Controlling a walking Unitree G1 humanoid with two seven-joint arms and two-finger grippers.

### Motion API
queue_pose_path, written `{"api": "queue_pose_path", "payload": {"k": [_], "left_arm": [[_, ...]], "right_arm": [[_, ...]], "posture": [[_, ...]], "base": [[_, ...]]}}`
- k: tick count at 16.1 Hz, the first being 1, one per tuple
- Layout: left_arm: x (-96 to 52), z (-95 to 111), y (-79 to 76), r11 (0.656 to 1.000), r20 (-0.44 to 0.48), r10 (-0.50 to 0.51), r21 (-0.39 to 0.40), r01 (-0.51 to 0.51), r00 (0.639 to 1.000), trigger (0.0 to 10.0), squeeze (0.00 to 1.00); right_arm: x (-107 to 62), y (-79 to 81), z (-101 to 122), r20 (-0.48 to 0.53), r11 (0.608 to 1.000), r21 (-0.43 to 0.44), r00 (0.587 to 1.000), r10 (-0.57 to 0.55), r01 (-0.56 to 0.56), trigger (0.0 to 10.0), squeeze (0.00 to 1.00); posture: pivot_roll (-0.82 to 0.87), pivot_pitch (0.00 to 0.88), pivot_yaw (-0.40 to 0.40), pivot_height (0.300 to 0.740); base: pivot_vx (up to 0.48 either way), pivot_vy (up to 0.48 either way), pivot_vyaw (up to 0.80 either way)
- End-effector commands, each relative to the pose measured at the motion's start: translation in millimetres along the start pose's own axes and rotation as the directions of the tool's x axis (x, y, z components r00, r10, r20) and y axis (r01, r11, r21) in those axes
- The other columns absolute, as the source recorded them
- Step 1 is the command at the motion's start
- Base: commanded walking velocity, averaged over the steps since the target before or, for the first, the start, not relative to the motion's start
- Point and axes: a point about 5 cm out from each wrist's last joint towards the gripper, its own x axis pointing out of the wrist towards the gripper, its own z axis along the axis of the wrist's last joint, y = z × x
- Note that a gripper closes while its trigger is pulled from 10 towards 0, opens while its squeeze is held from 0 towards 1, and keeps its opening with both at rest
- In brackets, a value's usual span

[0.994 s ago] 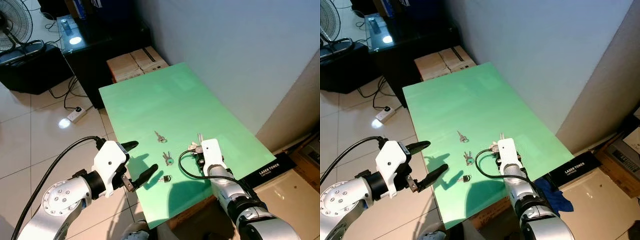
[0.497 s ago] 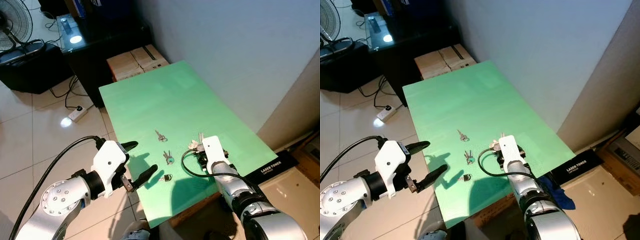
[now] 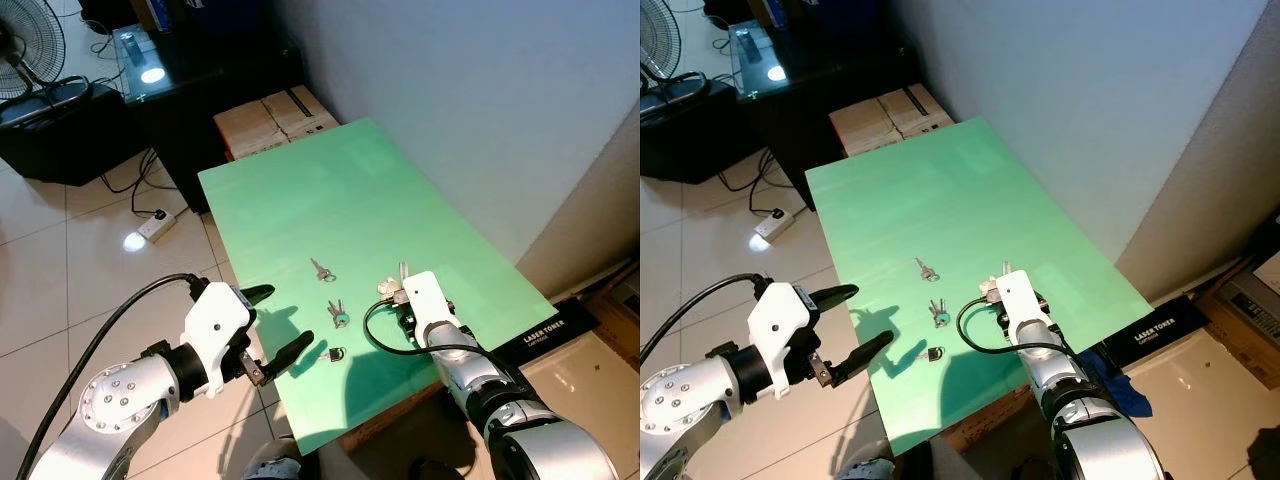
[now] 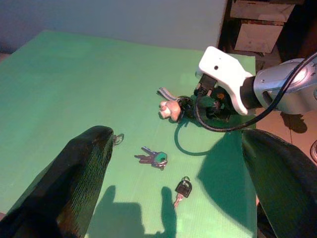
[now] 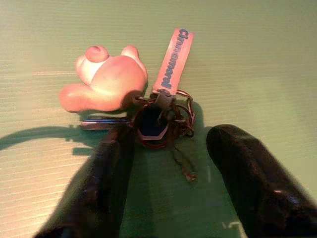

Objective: Hang keys on a hook

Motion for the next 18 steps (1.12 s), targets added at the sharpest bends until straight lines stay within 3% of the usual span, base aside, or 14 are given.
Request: {"api": "queue_pose_path", "payload": {"k": [1,7,18], "left_arm": [[-3.7,2.6,-0.3,1.0,-0.004,0.008,0.016,-0.007,1.0,10.0,0.0],[-4.3,2.1,-0.2,1.0,-0.006,0.004,0.017,-0.004,1.0,10.0,0.0],[-1.8,2.9,-0.1,1.0,-0.002,0.0,0.015,0.0,1.0,10.0,0.0]], "right_arm": [[0.2,5.8,1.3,-0.002,1.0,-0.012,1.0,0.017,-0.017,0.0,0.0],[-1.0,13.8,-0.2,0.0,0.999,-0.006,1.0,0.031,-0.031,0.0,0.0],[-0.8,11.6,-0.3,0.0,1.0,0.008,1.0,0.026,-0.026,0.0,0.0]], "posture": [[0.22,0.166,0.129,0.74],[0.22,0.167,0.135,0.74],[0.22,0.163,0.137,0.74]], "base": [[0.0,0.0,0.0],[0.0,0.0,0.0],[0.0,0.0,0.0]]}}
